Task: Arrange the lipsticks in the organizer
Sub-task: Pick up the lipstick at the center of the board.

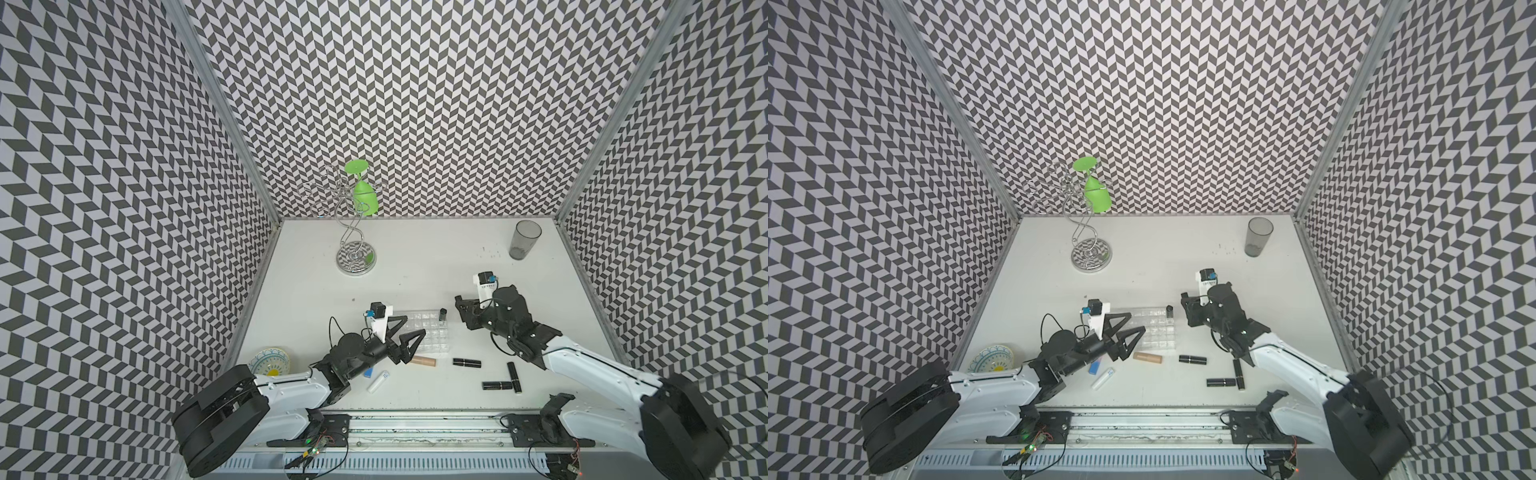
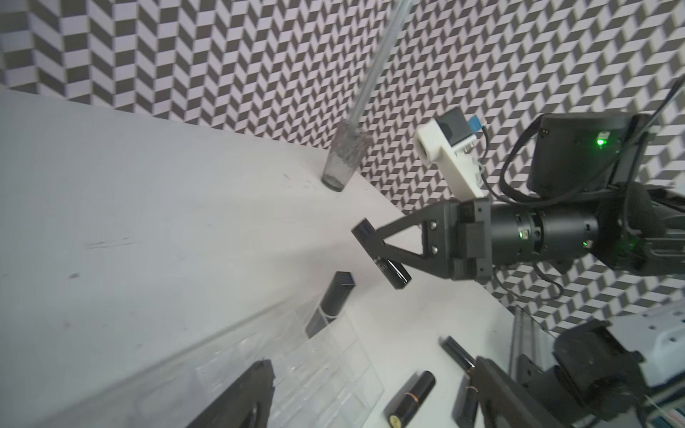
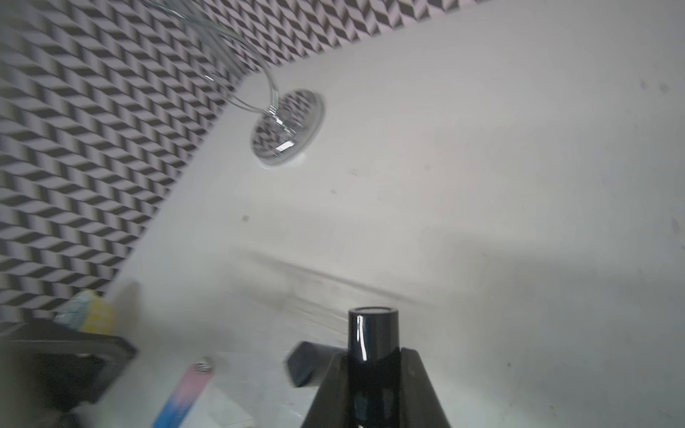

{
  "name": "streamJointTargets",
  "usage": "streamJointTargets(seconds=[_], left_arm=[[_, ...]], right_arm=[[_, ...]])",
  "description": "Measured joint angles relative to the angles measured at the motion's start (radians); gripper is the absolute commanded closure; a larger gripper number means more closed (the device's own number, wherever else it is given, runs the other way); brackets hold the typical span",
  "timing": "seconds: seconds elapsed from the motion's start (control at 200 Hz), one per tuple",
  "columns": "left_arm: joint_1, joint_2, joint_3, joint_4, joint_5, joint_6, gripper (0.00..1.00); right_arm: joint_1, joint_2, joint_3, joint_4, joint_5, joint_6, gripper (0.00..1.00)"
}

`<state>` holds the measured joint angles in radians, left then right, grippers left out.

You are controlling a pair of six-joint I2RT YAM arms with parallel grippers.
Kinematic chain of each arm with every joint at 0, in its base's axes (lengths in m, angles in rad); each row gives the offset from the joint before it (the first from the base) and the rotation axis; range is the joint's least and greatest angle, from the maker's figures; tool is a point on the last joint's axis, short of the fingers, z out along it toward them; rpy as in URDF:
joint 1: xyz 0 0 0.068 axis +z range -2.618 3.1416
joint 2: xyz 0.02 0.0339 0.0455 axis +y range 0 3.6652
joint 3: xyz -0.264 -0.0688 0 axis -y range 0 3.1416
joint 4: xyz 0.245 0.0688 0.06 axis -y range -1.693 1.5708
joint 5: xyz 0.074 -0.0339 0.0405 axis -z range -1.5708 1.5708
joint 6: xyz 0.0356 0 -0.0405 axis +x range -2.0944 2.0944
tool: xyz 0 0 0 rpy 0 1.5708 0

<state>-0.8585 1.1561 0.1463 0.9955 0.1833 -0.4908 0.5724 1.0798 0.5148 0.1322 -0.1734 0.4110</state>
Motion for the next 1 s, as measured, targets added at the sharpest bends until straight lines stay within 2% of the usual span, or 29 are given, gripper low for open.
streamJointTargets(seconds=[0.19,0.366,0.536,0.756,1.001], left_arm=[[0.0,-0.089,0.0,0.069,0.184,-0.021,0.12],[0.0,-0.165,0.0,0.092,0.255,-0.027,0.12],[0.0,-0.201,0.0,0.073,0.253,-0.014,0.12],[0.0,-0.179,0.0,0.051,0.239,0.009,0.12],[-0.021,-0.158,0.0,-0.001,0.191,0.108,0.14]], right_arm=[[0.0,-0.148,-0.032,0.192,-0.298,0.054,1.0],[0.008,-0.153,-0.039,0.259,-0.451,0.085,1.0],[0.034,-0.154,-0.063,0.278,-0.513,0.078,1.0],[0.068,-0.153,-0.075,0.289,-0.537,0.06,1.0],[0.075,-0.102,-0.076,0.311,-0.583,0.075,1.0]])
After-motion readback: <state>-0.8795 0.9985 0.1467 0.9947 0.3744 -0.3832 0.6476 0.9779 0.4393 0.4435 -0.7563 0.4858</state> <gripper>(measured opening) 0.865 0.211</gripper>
